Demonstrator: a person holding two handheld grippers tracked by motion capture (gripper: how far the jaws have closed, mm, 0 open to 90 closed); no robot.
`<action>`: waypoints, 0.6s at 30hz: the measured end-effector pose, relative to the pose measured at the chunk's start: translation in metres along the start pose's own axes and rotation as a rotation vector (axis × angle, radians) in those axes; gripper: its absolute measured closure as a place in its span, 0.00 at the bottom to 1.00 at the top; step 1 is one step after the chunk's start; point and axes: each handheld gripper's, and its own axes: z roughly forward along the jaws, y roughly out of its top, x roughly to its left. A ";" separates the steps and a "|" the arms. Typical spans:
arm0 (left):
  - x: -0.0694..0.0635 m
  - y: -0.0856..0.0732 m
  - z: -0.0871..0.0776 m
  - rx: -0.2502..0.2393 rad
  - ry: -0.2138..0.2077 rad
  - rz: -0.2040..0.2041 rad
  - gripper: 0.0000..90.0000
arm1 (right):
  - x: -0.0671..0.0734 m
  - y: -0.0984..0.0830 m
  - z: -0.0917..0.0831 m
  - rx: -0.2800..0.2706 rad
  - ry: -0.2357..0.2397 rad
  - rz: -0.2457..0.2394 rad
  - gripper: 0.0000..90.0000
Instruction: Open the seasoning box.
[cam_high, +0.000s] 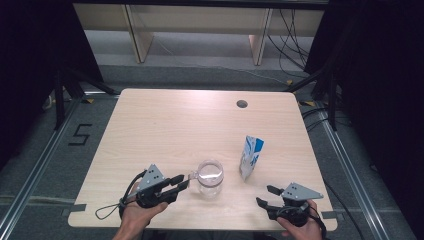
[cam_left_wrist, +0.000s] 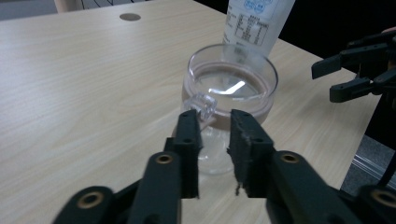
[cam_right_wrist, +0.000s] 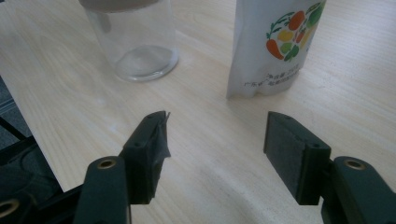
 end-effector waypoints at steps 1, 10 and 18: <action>-0.001 0.002 0.001 -0.001 0.000 0.002 0.87 | 0.004 0.000 -0.002 0.012 -0.008 0.031 0.47; -0.001 0.016 0.013 -0.004 0.012 0.003 0.99 | 0.007 0.002 0.003 0.008 0.001 -0.041 0.51; 0.002 0.022 0.025 0.010 0.003 0.011 0.99 | 0.009 0.003 0.005 0.007 0.006 -0.038 0.53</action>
